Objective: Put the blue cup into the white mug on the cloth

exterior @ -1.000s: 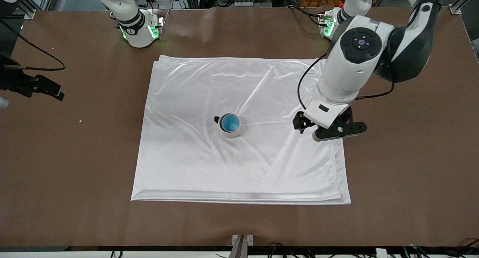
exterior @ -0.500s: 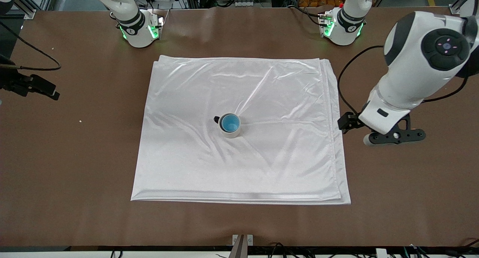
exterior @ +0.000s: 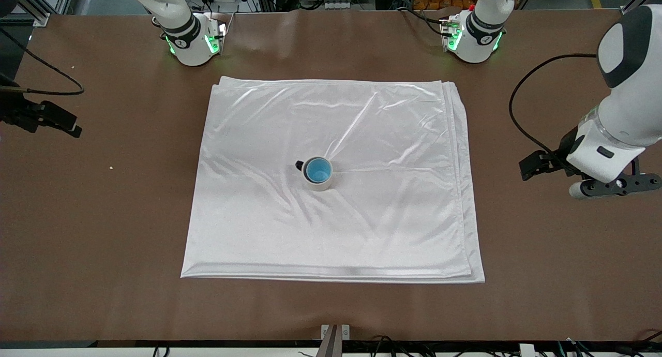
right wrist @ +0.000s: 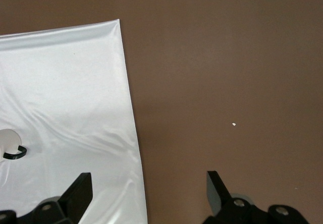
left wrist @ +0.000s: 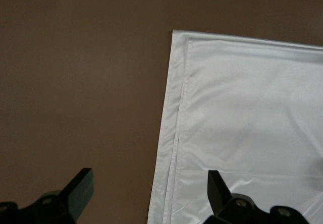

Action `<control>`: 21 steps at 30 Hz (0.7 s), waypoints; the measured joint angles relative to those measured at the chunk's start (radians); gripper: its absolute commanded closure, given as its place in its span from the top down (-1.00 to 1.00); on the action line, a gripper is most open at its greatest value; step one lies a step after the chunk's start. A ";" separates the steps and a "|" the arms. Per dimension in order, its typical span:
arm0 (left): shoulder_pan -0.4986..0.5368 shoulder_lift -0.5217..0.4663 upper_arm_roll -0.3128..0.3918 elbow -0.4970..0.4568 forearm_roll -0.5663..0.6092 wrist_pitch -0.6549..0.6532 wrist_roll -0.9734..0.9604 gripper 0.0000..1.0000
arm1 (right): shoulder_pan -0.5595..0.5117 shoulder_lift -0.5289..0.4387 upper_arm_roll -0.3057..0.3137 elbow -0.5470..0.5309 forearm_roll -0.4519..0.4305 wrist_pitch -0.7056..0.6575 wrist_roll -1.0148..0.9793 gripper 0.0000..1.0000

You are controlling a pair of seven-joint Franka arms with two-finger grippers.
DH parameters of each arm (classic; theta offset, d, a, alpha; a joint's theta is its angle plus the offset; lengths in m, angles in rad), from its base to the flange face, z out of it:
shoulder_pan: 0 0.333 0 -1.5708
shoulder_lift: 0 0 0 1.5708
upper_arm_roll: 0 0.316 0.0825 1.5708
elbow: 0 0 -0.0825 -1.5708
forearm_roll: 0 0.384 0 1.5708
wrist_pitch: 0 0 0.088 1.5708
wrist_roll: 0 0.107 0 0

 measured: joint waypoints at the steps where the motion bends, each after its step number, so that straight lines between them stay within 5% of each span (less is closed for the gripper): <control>1: 0.003 -0.007 0.006 -0.012 -0.009 0.000 0.004 1.00 | 0.000 -0.001 0.000 0.000 0.000 0.000 0.000 1.00; 21: 0.057 -0.086 0.037 -0.159 -0.039 0.088 0.114 1.00 | 0.005 -0.020 -0.001 0.000 0.000 -0.002 0.000 1.00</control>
